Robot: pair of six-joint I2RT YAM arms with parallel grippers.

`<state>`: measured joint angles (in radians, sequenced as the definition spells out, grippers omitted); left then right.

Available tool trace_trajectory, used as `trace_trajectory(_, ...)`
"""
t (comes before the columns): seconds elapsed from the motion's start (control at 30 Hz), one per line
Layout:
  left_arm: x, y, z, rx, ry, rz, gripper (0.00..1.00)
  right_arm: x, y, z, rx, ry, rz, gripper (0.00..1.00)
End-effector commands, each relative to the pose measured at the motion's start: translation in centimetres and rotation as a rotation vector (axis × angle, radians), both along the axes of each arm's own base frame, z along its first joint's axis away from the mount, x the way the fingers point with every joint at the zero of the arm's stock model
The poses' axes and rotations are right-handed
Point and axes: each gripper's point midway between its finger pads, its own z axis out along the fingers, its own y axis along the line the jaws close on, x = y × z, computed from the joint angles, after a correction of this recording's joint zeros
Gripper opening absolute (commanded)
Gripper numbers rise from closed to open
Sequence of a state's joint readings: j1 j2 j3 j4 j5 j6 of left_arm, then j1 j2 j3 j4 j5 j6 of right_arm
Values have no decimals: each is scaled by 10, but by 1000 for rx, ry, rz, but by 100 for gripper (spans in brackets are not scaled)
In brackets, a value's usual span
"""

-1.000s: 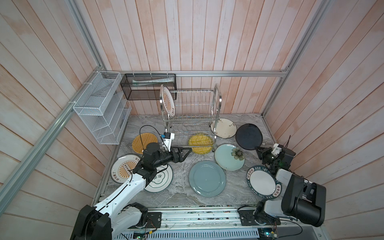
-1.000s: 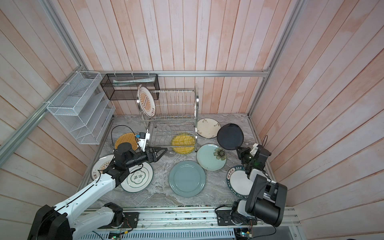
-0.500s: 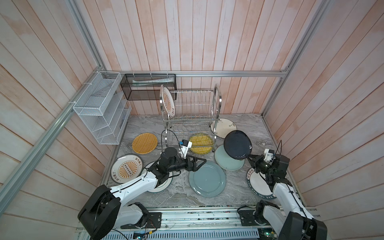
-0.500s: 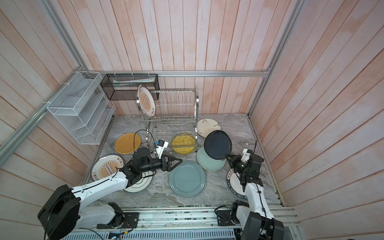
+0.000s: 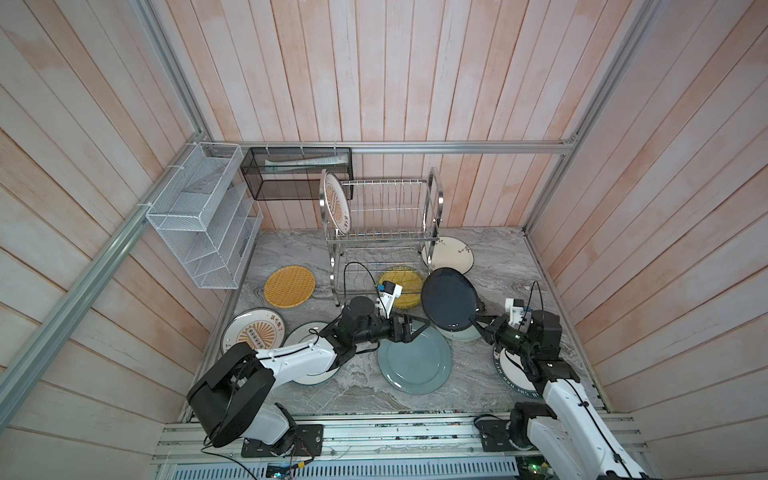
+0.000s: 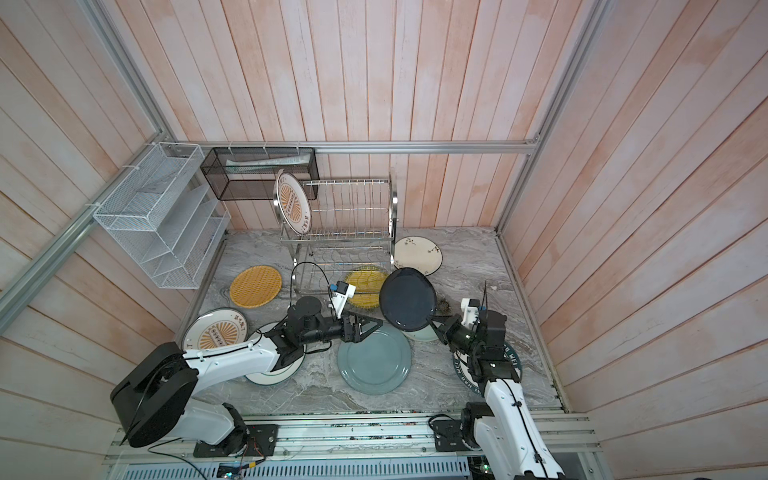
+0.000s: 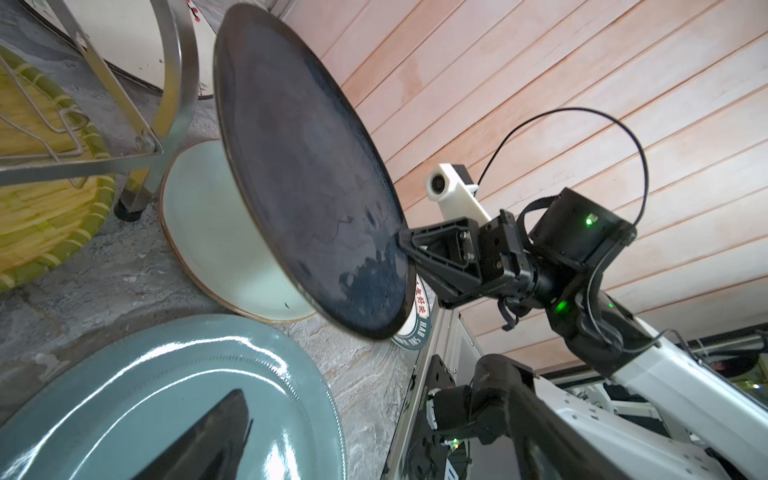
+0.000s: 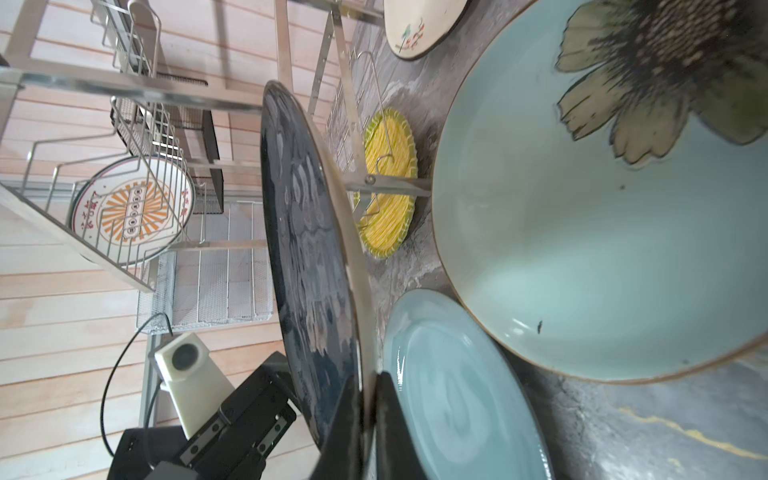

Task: Load the plates into the dish rack
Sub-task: 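Carry the black plate toward the left gripper while the left gripper reaches its rim, then close the left gripper on the black plate rim while the right gripper opens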

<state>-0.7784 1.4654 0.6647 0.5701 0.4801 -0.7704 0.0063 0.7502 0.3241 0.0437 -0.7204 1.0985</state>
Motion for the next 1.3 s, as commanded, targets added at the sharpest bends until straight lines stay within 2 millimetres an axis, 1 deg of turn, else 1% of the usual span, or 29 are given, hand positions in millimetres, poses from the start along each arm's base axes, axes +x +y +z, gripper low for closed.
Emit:
trace_trajectory(0.0,18,-3,16,-54,-5,88,92,6,11,45,29,-140,24,0)
trace_trajectory(0.2,30,-9,9,-51,65,175,78,2,29,54,46,-156,62,0)
trace_trajectory(0.33,35,-9,2,-33,102,225,66,1,34,56,52,-165,72,0)
trace_trajectory(0.43,38,-7,0,-35,120,257,54,0,36,56,53,-165,80,0)
trace_trajectory(0.5,39,-7,1,-39,127,271,43,0,36,56,53,-165,82,0)
trace_trajectory(0.6,40,-7,-2,-48,150,285,29,0,38,57,58,-168,86,0)
trace_trajectory(0.63,41,-7,-2,-56,161,289,25,-1,39,57,58,-168,88,0)
trace_trajectory(0.73,42,-8,-5,-80,195,305,18,-2,41,58,59,-170,94,0)
trace_trajectory(0.83,42,-9,-3,-116,217,318,7,-4,42,58,58,-171,100,0)
trace_trajectory(0.87,41,-10,0,-133,221,317,2,-4,42,58,57,-172,103,0)
trace_trajectory(0.9,40,-10,2,-149,225,318,0,-5,43,58,56,-173,105,0)
trace_trajectory(1.1,32,-3,19,-220,202,337,0,-3,43,60,27,-190,110,1)
trace_trajectory(1.13,30,0,22,-221,198,343,0,-1,42,61,8,-198,109,10)
trace_trajectory(1.17,29,3,23,-214,196,351,0,0,41,64,-11,-212,107,26)
trace_trajectory(1.2,26,7,25,-211,191,357,0,3,39,67,-35,-224,98,38)
trace_trajectory(1.27,21,16,28,-200,179,369,0,9,36,74,-78,-255,78,54)
